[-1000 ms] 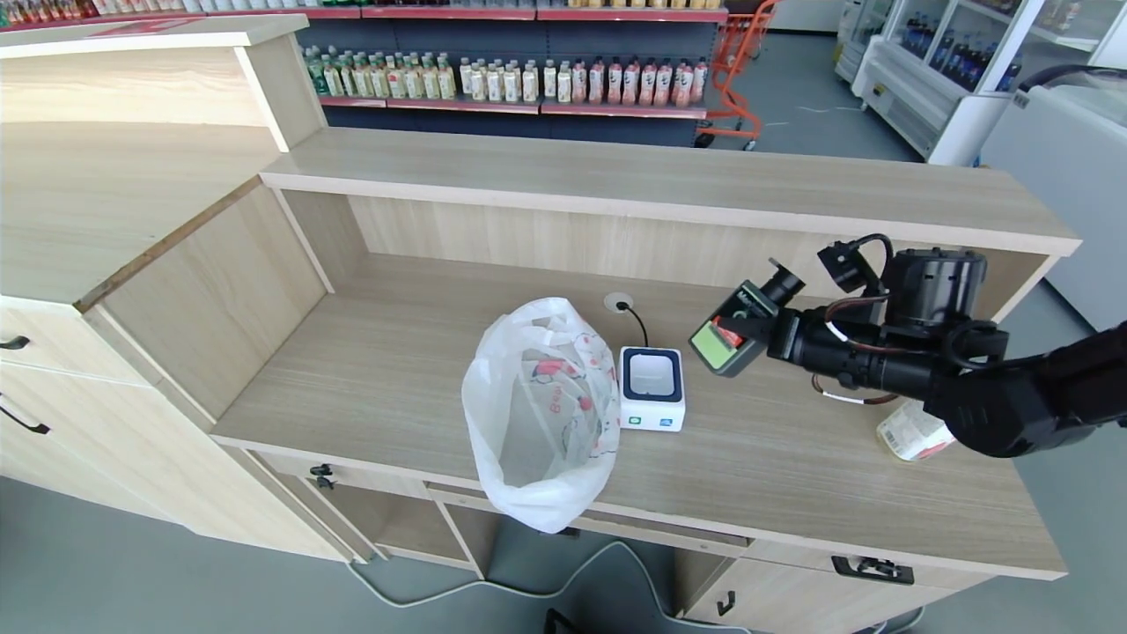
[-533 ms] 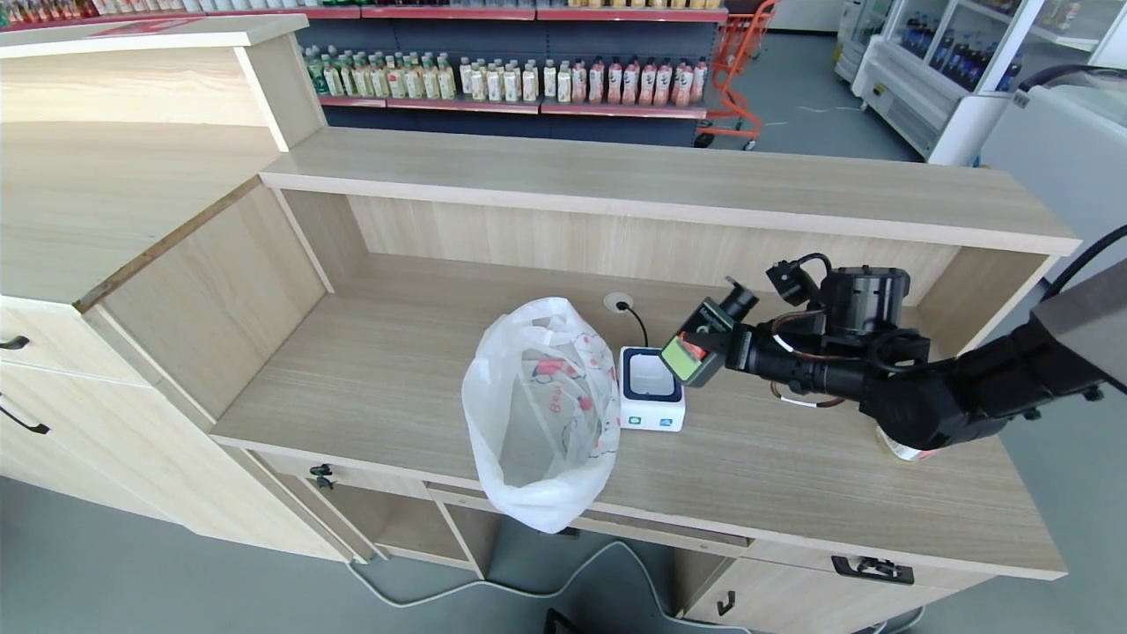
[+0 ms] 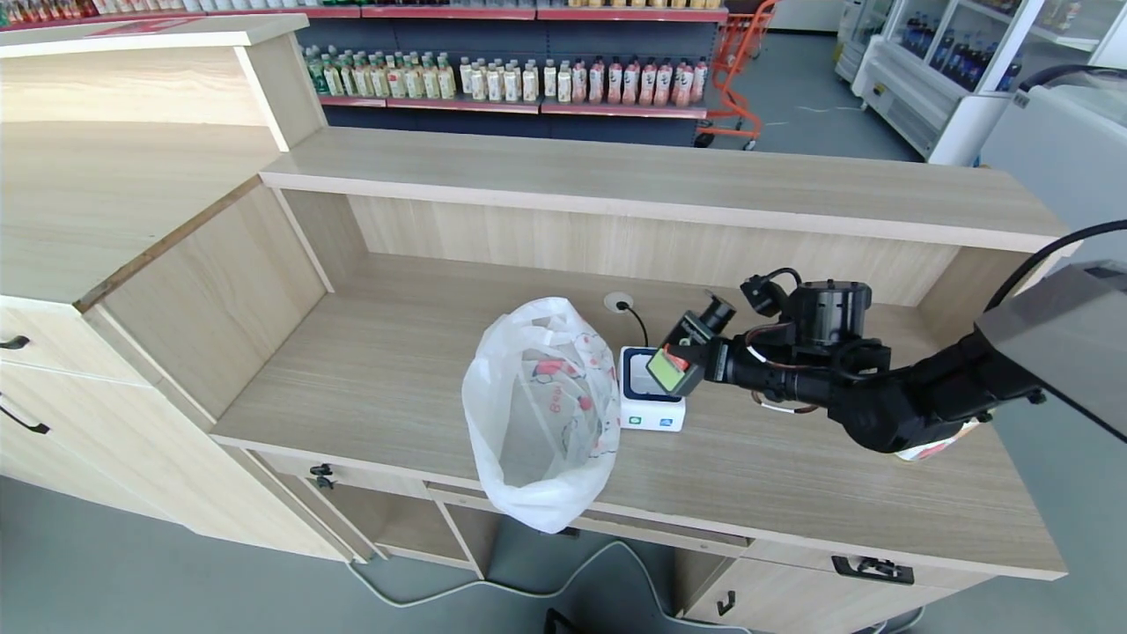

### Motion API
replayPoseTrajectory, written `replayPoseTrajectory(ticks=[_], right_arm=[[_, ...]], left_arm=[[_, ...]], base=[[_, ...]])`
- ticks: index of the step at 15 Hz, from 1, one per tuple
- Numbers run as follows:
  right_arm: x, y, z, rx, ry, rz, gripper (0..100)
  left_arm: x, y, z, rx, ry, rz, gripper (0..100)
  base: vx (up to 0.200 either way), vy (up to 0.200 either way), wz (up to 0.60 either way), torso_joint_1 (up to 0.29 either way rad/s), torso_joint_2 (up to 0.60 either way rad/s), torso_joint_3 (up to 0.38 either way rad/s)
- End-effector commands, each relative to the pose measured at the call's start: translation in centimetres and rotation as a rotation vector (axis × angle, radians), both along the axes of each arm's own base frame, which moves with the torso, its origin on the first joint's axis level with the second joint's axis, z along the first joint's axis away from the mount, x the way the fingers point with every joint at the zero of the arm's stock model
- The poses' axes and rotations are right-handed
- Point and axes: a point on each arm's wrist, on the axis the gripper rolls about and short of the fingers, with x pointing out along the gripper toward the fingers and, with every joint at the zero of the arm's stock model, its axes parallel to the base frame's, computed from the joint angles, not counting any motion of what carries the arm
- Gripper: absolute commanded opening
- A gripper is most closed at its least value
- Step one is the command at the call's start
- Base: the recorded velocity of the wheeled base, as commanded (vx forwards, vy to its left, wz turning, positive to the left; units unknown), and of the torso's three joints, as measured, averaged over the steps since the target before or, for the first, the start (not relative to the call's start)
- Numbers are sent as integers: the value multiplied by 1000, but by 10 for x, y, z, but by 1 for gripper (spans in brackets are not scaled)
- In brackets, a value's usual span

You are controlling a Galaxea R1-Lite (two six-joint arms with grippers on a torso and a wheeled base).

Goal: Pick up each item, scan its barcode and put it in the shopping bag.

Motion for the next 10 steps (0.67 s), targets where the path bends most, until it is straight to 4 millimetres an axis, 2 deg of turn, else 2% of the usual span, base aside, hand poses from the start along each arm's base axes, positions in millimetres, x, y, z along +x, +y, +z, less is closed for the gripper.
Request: replayPoseTrajectory(ticks=[1, 10], right_arm=[[5, 6, -1, 4, -10, 12, 0], [20, 16, -10, 5, -21, 19, 0]], left_arm=[[0, 0, 0, 0, 1, 0, 100], [0, 0, 0, 0, 1, 0, 100]], base=[[0, 0, 0, 0, 0, 0], [0, 0, 0, 0, 0, 0]])
